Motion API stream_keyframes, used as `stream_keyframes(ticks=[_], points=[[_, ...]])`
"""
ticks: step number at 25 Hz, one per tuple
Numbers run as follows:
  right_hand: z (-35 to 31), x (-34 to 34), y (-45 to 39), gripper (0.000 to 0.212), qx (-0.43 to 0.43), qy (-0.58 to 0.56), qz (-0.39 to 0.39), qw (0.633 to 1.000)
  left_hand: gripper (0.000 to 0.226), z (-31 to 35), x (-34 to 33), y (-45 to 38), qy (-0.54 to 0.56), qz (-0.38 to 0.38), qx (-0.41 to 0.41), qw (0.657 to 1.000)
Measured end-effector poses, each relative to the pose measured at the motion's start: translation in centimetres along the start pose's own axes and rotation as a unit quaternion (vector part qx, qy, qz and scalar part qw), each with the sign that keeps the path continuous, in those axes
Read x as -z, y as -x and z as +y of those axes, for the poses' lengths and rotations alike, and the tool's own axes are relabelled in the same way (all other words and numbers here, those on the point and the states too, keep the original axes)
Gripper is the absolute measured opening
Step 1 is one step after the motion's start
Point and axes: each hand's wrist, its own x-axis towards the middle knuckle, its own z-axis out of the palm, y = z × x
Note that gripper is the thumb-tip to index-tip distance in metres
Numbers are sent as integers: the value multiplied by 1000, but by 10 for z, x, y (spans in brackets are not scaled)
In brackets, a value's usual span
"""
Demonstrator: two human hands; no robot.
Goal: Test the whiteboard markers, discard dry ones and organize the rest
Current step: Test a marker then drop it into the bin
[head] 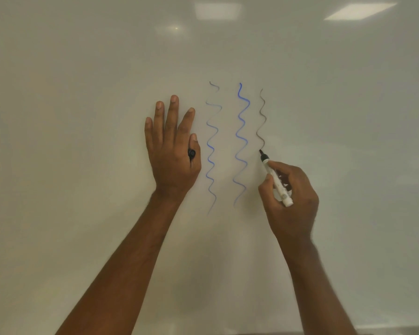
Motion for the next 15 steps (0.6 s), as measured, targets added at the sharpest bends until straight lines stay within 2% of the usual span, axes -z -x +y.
stream_keyframes(ticks=[15], points=[[18, 25, 71, 26, -94, 51, -78, 991, 45, 3, 7, 31, 18, -59, -8, 998]])
